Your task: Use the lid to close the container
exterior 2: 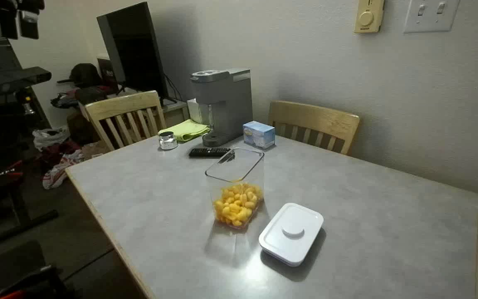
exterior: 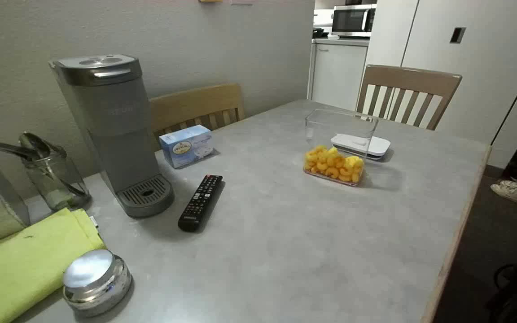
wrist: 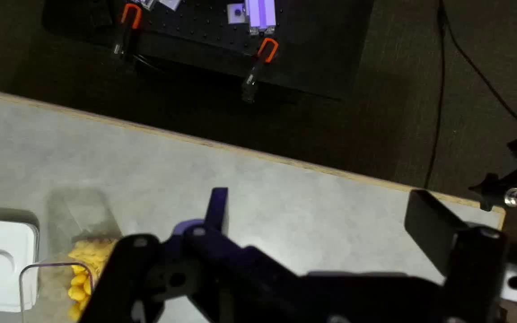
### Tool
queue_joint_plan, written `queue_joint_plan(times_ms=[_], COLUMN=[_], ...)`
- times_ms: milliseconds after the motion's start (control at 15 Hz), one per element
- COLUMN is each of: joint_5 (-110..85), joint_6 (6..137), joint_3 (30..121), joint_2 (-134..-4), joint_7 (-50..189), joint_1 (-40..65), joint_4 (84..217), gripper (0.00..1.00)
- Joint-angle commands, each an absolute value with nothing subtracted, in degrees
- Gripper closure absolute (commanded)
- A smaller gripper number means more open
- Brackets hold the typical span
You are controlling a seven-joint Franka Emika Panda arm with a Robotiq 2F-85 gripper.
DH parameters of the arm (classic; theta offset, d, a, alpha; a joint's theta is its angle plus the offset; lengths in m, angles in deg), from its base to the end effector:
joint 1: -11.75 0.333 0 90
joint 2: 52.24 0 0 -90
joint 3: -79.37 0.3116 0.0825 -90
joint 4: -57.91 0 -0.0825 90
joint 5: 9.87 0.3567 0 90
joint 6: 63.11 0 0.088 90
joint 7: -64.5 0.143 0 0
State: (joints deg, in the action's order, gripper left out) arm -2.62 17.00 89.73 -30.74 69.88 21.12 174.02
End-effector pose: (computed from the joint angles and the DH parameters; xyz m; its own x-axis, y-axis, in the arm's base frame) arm 0.3439 0.1542 0.5436 0.9380 0.2295 -0.2598 0.2281 -0.9730 -0.0359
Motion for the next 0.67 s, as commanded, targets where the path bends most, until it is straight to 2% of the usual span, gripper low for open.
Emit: queue_joint_plan(times_ms=[0,600], joint_5=[-2.57,-2.91], joint_6=[16.89,16.21], joint_3=[89.92,88.73], joint_2=[-30.79,-31.87], joint_7=[69.85,69.35], joint_1=[20.91,20.04], joint_4=[173.89,173.27], gripper=[0.00,0.00])
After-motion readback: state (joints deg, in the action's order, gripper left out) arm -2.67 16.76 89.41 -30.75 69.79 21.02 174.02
